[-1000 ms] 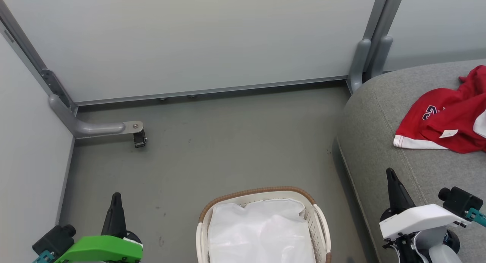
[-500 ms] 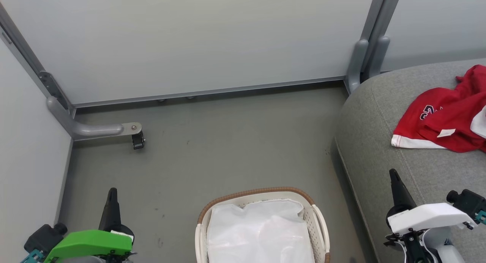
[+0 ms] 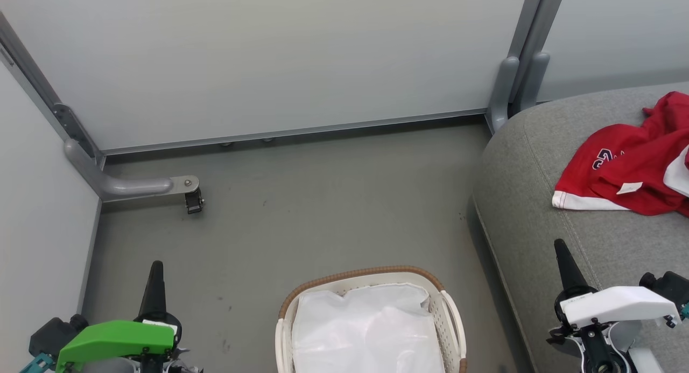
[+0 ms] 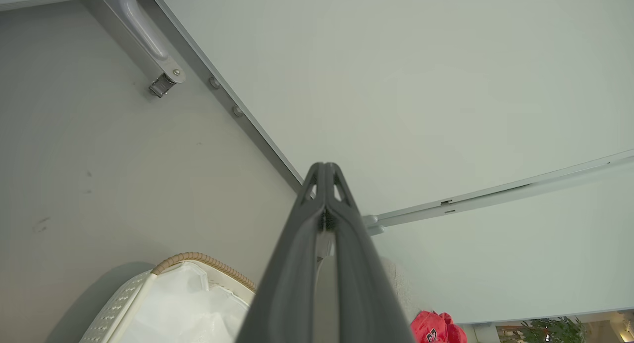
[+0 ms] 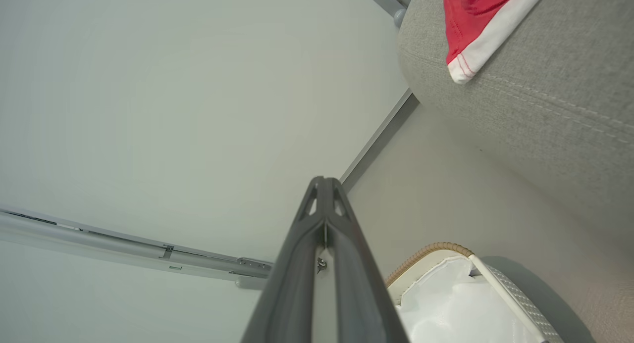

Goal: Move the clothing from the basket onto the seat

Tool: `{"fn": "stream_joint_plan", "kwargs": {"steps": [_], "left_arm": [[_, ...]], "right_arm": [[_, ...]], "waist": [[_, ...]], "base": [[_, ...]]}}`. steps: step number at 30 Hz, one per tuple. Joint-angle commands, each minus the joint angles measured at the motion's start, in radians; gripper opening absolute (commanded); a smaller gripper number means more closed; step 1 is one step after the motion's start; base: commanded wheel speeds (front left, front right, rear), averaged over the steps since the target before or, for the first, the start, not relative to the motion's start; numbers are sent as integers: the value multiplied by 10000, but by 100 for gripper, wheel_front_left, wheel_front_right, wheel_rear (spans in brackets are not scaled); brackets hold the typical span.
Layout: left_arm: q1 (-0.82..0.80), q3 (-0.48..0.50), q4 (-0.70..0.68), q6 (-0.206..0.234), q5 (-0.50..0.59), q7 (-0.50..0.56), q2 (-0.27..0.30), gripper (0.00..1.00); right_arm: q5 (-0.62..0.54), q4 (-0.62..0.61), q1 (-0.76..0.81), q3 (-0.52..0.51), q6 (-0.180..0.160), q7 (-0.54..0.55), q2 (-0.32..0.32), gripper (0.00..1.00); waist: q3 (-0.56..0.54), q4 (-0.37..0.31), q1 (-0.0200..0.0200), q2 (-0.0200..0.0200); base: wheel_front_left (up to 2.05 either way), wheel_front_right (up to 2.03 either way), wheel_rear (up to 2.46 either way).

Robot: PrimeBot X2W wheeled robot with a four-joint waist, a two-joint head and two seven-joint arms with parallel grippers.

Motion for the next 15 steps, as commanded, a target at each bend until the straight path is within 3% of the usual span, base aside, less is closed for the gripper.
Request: {"fn": "stream_joint_plan", "kwargs": {"steps": [1, 15], "left_arm": [[-283, 88, -130, -73, -289, 67, 64, 0], [-423, 261, -139, -96, -1491, 429, 64, 0]], "right_arm": [[323, -74, -222, -64, -6, 84, -56, 0], [1699, -57, -237, -196, -8, 432, -65, 0]], "waist": [[-4, -7, 0, 56], [-34, -68, 0, 68]], "base": [[0, 0, 0], [0, 0, 0]]}}
